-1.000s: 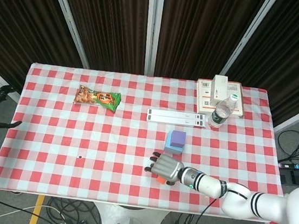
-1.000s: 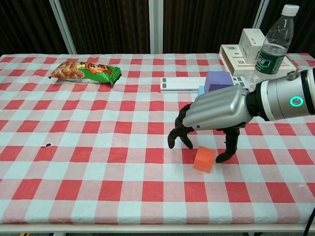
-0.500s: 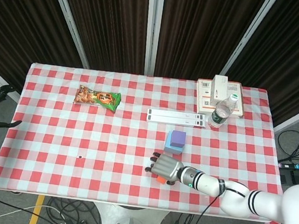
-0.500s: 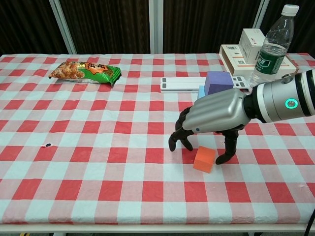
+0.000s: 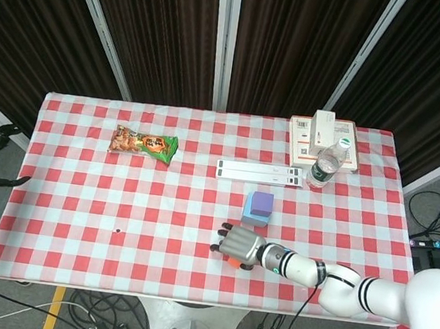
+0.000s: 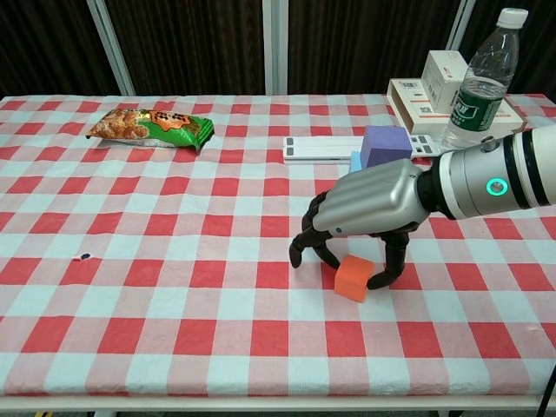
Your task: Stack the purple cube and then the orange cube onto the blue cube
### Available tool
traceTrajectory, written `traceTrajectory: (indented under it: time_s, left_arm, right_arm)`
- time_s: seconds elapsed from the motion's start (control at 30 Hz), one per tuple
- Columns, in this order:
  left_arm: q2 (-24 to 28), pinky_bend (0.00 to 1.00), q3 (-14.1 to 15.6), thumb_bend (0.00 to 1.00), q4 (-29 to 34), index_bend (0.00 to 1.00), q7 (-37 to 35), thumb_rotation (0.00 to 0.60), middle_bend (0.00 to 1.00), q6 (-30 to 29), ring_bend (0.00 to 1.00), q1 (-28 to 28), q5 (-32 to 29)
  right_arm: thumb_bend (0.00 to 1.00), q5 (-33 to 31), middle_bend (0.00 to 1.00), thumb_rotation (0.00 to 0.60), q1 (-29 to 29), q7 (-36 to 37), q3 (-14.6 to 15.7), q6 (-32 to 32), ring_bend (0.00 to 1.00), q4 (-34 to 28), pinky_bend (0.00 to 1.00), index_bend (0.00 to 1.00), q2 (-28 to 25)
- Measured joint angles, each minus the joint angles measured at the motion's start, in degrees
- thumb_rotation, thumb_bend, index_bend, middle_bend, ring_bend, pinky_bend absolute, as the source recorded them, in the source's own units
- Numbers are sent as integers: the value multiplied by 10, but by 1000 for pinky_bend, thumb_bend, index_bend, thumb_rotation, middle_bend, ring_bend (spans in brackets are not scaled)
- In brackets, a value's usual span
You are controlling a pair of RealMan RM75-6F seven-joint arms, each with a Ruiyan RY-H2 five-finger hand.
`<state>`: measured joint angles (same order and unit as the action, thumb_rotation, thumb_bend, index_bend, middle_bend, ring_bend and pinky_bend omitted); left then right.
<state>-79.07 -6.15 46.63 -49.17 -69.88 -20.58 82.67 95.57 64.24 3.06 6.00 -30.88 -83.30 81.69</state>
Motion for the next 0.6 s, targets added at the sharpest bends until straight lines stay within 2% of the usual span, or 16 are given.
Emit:
traceTrajectory:
  time_s: [0.6]
  left_arm:
    - [11, 286, 0, 79, 24, 236, 10, 600, 220, -7, 157, 1, 3]
  right_arm:
    - [177, -15, 416, 600, -9, -13, -16, -32, 135, -44, 109, 184, -48]
